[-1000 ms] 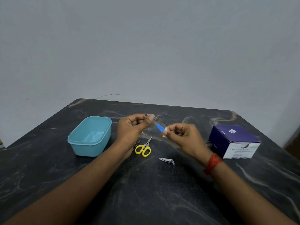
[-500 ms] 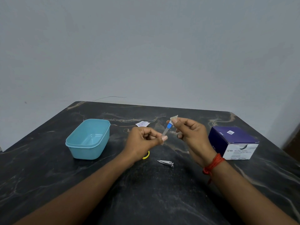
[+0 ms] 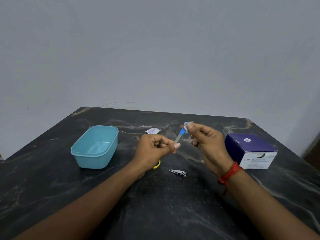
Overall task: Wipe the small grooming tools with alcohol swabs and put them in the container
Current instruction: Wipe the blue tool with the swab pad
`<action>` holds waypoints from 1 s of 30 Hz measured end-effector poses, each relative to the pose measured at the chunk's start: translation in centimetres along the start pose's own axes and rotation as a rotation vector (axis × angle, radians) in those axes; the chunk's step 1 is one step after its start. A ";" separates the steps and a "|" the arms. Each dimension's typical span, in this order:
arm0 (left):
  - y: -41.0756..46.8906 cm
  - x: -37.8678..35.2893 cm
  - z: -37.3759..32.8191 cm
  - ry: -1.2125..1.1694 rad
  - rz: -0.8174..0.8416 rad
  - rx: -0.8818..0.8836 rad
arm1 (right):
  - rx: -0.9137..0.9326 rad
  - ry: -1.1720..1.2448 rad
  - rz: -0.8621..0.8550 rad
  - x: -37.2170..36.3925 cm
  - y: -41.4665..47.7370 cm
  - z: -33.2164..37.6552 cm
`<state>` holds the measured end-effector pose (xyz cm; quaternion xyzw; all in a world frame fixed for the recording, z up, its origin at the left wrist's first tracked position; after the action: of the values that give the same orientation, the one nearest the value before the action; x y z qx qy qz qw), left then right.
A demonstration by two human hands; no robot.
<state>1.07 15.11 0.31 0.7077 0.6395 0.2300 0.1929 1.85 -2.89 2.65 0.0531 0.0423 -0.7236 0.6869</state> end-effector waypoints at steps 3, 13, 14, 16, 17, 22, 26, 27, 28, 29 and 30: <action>0.1 0.2 0.0 -0.019 -0.030 0.010 | -0.021 -0.043 0.032 -1.0 -0.3 -0.9; 0.0 0.1 0.2 -0.029 0.033 0.034 | -0.016 -0.003 0.002 0.1 0.1 0.0; 0.0 0.1 0.1 -0.032 0.034 0.038 | -0.014 -0.001 0.002 0.3 0.1 0.0; 0.0 0.2 0.0 -0.044 0.025 0.052 | -0.010 -0.002 -0.002 0.4 0.2 0.1; 0.1 0.4 -0.1 -0.057 0.008 0.064 | -0.001 -0.004 -0.003 0.4 0.3 0.1; 0.9 1.8 -0.2 -0.204 -0.163 0.161 | 0.095 -0.123 -0.015 0.2 0.1 0.5; 1.1 2.4 -0.1 -0.322 -0.295 0.178 | 0.297 -0.522 -0.027 -0.6 -0.4 0.0; 1.1 2.5 -0.1 -0.317 -0.310 0.164 | 0.345 -0.659 -0.035 -0.9 -0.6 -0.3; 1.1 2.5 -0.1 -0.300 -0.311 0.146 | 0.377 -0.766 -0.039 -1.2 -0.8 -0.6; 1.1 2.4 -0.1 -0.276 -0.302 0.124 | 0.392 -0.833 -0.031 -1.5 -1.0 -0.9; 1.1 2.3 -0.2 -0.252 -0.290 0.104 | 0.395 -0.865 -0.017 -1.8 -1.2 -1.0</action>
<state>2.05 17.33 1.24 0.6405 0.7165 0.0760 0.2657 0.78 -0.94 1.84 -0.1238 -0.3858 -0.6789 0.6123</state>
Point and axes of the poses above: each hand's wrist, its own y-axis towards the middle knuckle, its own x-axis out of the back of the hand, z = x × y, the point moved 2 cm from there along y, towards the middle knuckle, and after that the axes turned 15 degrees about -x, right-handed, at the moved point
